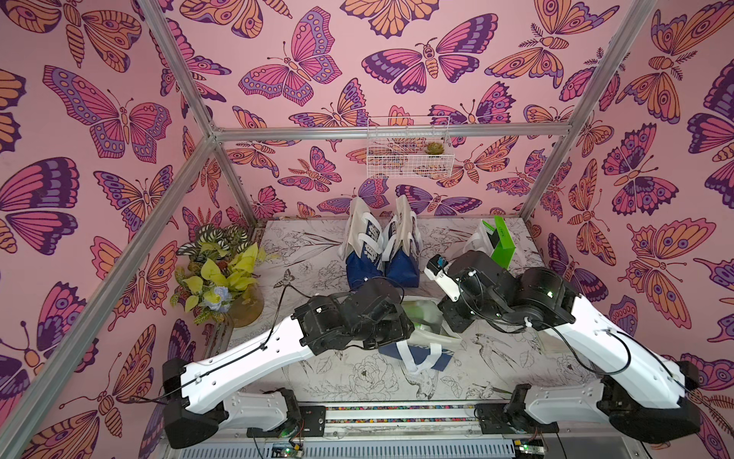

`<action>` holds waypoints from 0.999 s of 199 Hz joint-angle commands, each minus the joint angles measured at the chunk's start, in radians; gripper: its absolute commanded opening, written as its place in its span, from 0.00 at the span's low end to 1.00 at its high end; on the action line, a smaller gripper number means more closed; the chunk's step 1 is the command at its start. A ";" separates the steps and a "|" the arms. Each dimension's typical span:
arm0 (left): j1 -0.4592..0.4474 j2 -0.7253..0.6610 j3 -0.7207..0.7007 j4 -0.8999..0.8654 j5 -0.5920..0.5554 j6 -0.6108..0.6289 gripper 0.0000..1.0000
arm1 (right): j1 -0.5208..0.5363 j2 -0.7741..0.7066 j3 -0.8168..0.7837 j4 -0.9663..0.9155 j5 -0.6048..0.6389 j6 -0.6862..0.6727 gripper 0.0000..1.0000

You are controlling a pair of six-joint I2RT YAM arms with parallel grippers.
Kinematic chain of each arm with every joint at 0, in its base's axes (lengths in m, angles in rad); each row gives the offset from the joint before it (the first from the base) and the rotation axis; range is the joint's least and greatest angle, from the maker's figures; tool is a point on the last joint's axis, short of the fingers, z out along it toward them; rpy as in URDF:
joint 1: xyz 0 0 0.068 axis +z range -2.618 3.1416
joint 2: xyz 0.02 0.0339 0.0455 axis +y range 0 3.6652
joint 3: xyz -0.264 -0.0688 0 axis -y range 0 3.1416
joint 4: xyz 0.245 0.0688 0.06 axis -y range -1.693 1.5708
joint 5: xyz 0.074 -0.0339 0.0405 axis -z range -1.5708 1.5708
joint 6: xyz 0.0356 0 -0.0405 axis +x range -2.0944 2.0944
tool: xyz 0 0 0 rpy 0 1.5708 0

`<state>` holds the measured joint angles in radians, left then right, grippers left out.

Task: Open the takeout bag
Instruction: Open the takeout bag at the center of the board, then pick up the takeout bag at the center of the board.

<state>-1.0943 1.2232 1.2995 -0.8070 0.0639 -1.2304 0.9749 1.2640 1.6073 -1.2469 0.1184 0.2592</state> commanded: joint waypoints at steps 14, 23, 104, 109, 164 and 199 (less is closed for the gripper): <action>0.037 -0.017 -0.015 -0.016 0.007 0.028 0.12 | -0.005 -0.011 0.039 -0.019 0.005 0.024 0.00; 0.052 -0.016 0.000 -0.018 0.014 0.049 0.04 | -0.005 -0.014 0.043 -0.018 0.007 0.027 0.00; 0.146 0.148 0.294 -0.109 0.083 0.276 0.00 | -0.039 -0.078 -0.004 0.054 -0.068 0.153 0.00; 0.147 0.156 0.299 -0.109 0.092 0.280 0.00 | -0.041 -0.085 -0.023 0.071 -0.078 0.171 0.00; 0.097 0.060 0.241 -0.154 0.086 0.302 0.47 | -0.044 -0.103 -0.132 0.124 -0.063 0.230 0.00; 0.064 -0.031 0.189 -0.232 0.058 0.320 0.56 | -0.043 -0.089 -0.106 0.104 -0.051 0.222 0.00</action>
<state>-1.0187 1.2465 1.5330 -0.9577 0.1486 -0.9401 0.9363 1.1690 1.4746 -1.1473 0.0547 0.4679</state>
